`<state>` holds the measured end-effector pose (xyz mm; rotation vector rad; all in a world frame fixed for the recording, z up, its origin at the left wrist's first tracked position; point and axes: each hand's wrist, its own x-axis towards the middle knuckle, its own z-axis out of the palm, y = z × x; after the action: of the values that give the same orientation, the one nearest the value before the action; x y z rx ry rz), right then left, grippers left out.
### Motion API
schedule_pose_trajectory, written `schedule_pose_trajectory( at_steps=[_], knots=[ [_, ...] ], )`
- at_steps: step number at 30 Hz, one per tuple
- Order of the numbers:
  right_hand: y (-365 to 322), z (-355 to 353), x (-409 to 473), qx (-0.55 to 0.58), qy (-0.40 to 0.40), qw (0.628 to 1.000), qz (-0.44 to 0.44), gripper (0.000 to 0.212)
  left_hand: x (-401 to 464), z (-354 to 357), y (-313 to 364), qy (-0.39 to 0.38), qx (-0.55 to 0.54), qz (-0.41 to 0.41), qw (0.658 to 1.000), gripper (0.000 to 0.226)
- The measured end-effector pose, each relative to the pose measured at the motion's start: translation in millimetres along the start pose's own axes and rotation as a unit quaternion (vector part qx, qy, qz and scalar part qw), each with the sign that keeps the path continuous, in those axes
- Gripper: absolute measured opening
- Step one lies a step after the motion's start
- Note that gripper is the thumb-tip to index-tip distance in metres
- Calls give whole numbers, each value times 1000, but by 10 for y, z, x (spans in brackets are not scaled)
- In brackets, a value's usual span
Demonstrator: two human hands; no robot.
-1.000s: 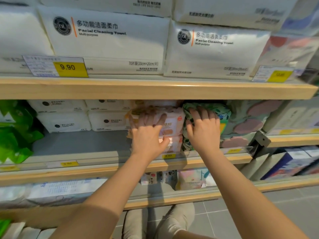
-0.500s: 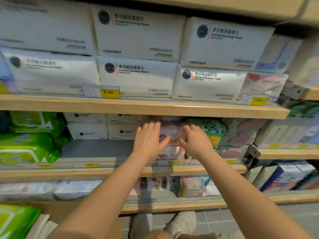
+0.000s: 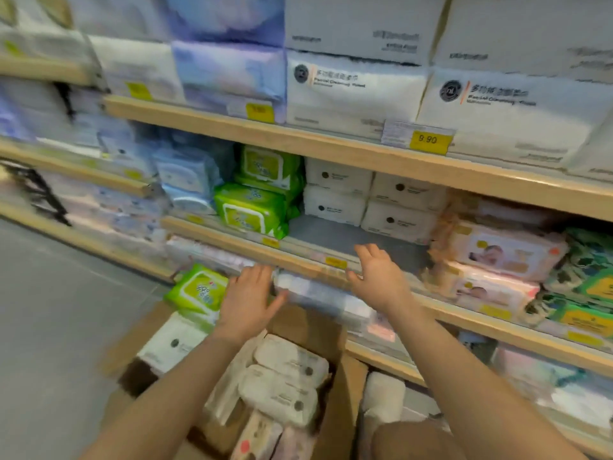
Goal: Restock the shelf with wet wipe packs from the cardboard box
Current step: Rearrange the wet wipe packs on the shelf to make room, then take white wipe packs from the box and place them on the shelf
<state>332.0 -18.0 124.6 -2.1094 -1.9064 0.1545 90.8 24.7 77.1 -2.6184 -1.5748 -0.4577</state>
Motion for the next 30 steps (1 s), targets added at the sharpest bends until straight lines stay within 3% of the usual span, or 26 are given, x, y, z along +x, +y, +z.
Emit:
schedule_pose_trajectory(
  at_steps=[5,10,16,19,24,30],
  knots=[
    [-695,654,184,35,-58,996,-60,52,-535,120,-990,-8,4,-86,996,55],
    [-1120,1196,282,55,-102,988,-100,56,-850,372,-1519,-31,-21,-161,986,64],
    [-1423,1655,426,100,-143,977,-118,87,-1171,817,-1660,-133,-74,-270,951,86],
    [-1588,1793,591,99,-175,974,-101,105,-1292,987,-1645,-175,-45,-276,944,101],
    [-1910,2014,702,51,-271,957,-85,131,-1314,1042,-1680,-154,-56,-288,943,110],
    [-1840,2118,671,85,-233,965,-81,118,-1309,1125,-1707,-146,-45,-286,946,106]
  ],
)
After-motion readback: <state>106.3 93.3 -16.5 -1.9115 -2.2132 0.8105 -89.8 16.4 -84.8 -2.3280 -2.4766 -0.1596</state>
